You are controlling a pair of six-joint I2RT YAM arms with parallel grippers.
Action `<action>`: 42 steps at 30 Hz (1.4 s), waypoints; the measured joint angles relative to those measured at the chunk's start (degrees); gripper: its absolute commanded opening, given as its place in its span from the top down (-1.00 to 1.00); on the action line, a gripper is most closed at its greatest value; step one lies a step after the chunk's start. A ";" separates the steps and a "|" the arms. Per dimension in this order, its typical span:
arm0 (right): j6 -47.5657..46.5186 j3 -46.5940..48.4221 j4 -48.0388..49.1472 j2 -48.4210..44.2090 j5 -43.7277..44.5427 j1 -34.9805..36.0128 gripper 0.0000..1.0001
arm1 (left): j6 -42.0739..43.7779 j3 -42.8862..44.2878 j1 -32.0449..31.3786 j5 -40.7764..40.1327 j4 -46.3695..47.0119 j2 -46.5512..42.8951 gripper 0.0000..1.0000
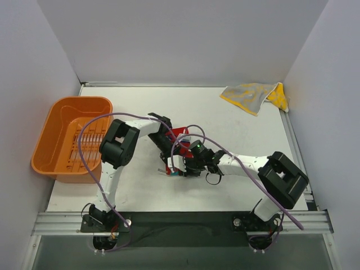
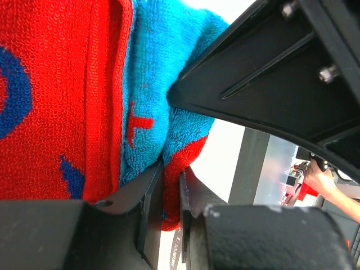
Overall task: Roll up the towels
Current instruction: Roll the towel
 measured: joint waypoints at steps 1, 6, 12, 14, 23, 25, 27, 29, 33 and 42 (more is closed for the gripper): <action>-0.39 0.15 0.13 0.24 0.15 0.00 0.82 | 0.00 0.00 0.00 -0.02 -0.07 0.00 0.65; 0.39 4.35 -4.22 2.58 -0.50 -0.52 1.00 | -0.66 -0.70 0.44 0.15 0.28 -0.22 0.42; 4.52 12.28 -13.18 6.78 -6.19 -3.26 1.00 | -4.70 -4.72 3.21 0.35 4.96 -4.11 0.23; 6.14 14.34 -15.50 7.61 -7.87 -4.04 1.00 | -6.19 -5.25 4.79 0.39 6.91 -5.29 0.16; 17.77 23.50 -26.82 14.88 -15.65 -8.72 1.00 | -11.45 -10.88 11.76 -4.15 18.58 -12.96 0.11; 19.52 23.96 -28.02 16.37 -17.70 -10.21 1.00 | -13.00 -12.83 12.72 -5.46 21.33 -15.02 0.10; 20.79 24.37 -28.98 17.49 -19.78 -11.54 1.00 | -14.14 -14.56 13.60 -6.95 23.89 -17.35 0.10; 22.05 25.35 -29.86 18.84 -21.99 -12.74 1.00 | -15.13 -16.09 14.40 -8.24 26.49 -20.06 0.11; 25.38 29.88 -33.05 24.35 -27.80 -15.32 1.00 | -16.04 -21.40 15.08 -10.16 32.63 -28.76 0.09; 29.86 33.24 -36.09 32.54 -40.65 -20.22 1.00 | -11.82 -37.38 10.82 -14.36 44.33 -46.27 -0.08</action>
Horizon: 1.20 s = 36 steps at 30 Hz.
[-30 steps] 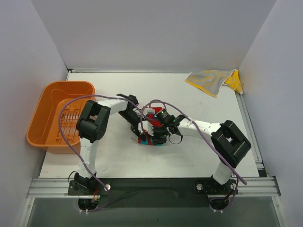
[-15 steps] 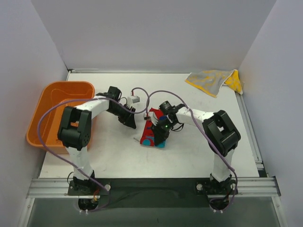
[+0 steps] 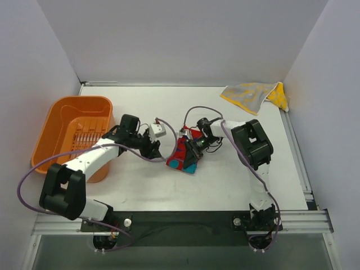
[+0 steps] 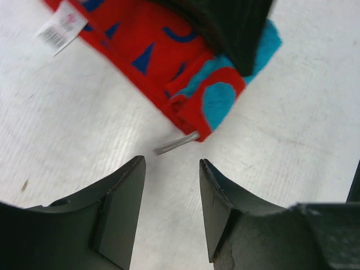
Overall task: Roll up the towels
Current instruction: Roll the towel
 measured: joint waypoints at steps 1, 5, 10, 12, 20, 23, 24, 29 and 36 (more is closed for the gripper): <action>0.22 0.17 -0.15 0.57 -0.94 -0.31 1.00 | 1.79 -1.46 -2.08 -0.92 0.61 -1.42 -0.08; 0.74 0.46 -0.68 2.16 -3.56 -1.29 1.00 | 9.16 -6.03 -12.26 -4.04 4.46 -5.22 -0.13; 1.44 1.14 -1.42 3.72 -5.75 -1.99 1.00 | 17.05 -10.23 -21.31 -8.96 11.19 -5.07 -0.15; 1.66 1.16 -1.60 4.02 -6.29 -2.25 1.00 | 19.52 -10.97 -23.52 -10.69 13.97 -3.96 -0.15; 1.88 1.38 -2.01 4.46 -6.95 -2.60 1.00 | 28.15 -11.47 -25.24 -15.10 24.59 2.60 -0.17; 1.90 1.38 -2.03 4.46 -6.95 -2.62 1.00 | 30.99 -11.82 -25.24 -15.21 25.27 4.31 -0.17; 1.90 1.38 -2.05 4.46 -6.95 -2.62 1.00 | 31.85 -12.00 -25.31 -15.21 25.27 4.81 -0.16; 1.90 1.51 -2.23 4.52 -6.93 -2.62 1.00 | 34.82 -12.31 -25.83 -15.28 24.83 5.97 -0.15; 1.88 1.68 -3.13 4.52 -5.64 -2.62 0.81 | 37.13 -3.43 -27.26 -17.27 15.65 12.61 0.75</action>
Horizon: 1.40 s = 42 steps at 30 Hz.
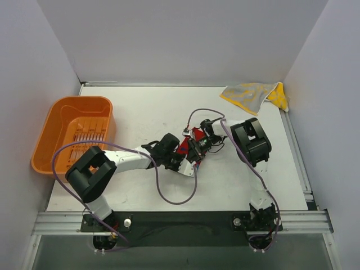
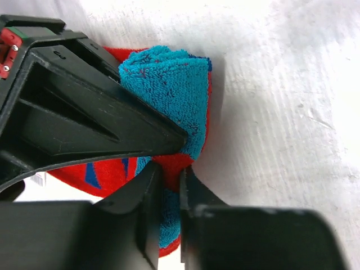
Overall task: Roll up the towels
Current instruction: Roll the towel
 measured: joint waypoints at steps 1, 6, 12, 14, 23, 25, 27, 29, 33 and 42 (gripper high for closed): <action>0.07 0.22 -0.42 0.00 0.37 -0.33 0.68 | -0.04 2.16 -0.15 -0.35 -2.62 0.96 0.82; 1.68 2.64 -3.10 -0.04 2.80 -1.66 0.27 | -1.60 9.66 -0.55 -1.18 -12.22 4.17 0.88; 4.52 11.72 -3.74 -0.55 12.07 -6.73 -0.15 | -7.82 13.55 -1.75 -1.77 -20.02 5.40 0.88; 4.92 13.25 -3.61 -1.40 16.04 -8.74 -0.15 | -10.91 14.67 -2.19 -1.97 -22.10 5.77 0.88; 5.95 18.03 -7.76 0.28 27.45 -8.02 -0.05 | -24.48 25.53 -2.47 -1.31 -33.64 12.52 0.78; 6.51 21.75 -9.18 2.51 27.71 -7.30 -0.04 | -26.67 27.82 -2.47 -0.90 -35.91 14.08 0.76; 7.21 25.86 -10.03 4.81 27.61 -6.58 -0.04 | -28.39 29.92 -2.45 -0.35 -37.92 15.56 0.75; 7.63 27.69 -10.10 5.68 27.89 -6.23 -0.04 | -29.68 31.47 -2.03 1.05 -39.76 16.81 0.74; 7.80 27.82 -9.92 5.64 28.17 -7.04 -0.11 | -31.34 34.58 0.52 6.10 -43.34 19.87 0.73; 0.31 21.70 -12.22 -4.35 27.15 -19.02 -0.52 | -30.03 44.26 10.23 22.56 -57.11 31.06 0.53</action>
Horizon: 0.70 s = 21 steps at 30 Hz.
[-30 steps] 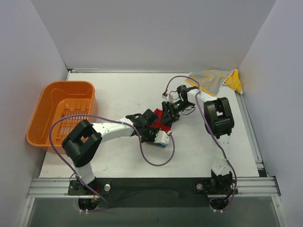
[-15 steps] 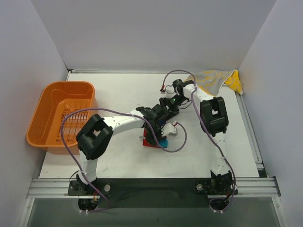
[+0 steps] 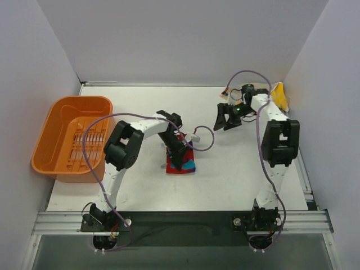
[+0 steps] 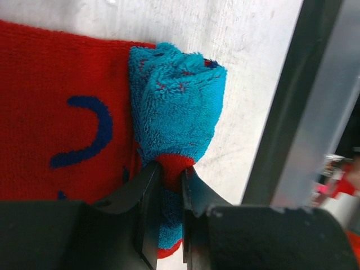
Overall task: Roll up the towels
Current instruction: Roll the towel
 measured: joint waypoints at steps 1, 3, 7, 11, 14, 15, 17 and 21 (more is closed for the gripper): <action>-1.18 -1.14 0.35 -2.40 -0.42 -1.60 -0.54 | 0.24 1.84 0.76 1.29 -2.29 1.79 0.52; -3.08 -4.98 0.52 -8.92 -1.11 -3.82 -0.55 | 0.37 4.92 1.84 4.02 -6.08 5.09 0.49; -6.64 -14.67 0.31 -24.37 -2.82 -3.13 -0.51 | 0.68 8.26 3.54 7.80 -11.37 9.38 0.45; -11.69 -23.67 -0.44 -38.01 -3.17 1.42 -0.48 | 1.64 10.99 4.48 9.40 -16.33 12.68 0.41; -14.34 -27.26 -1.36 -43.50 -2.51 6.43 -0.47 | 1.92 13.73 4.74 10.05 -19.37 15.08 0.40; -15.13 -28.00 -1.31 -44.65 -2.10 8.37 -0.47 | 1.97 14.58 4.79 10.16 -20.26 15.80 0.39; -16.46 -29.81 -0.59 -46.73 -0.28 13.53 -0.48 | 1.99 16.35 4.92 10.49 -22.18 17.09 0.39; -18.80 -33.83 3.15 -47.89 5.90 25.40 -0.47 | 2.03 18.47 4.98 10.49 -24.26 18.91 0.37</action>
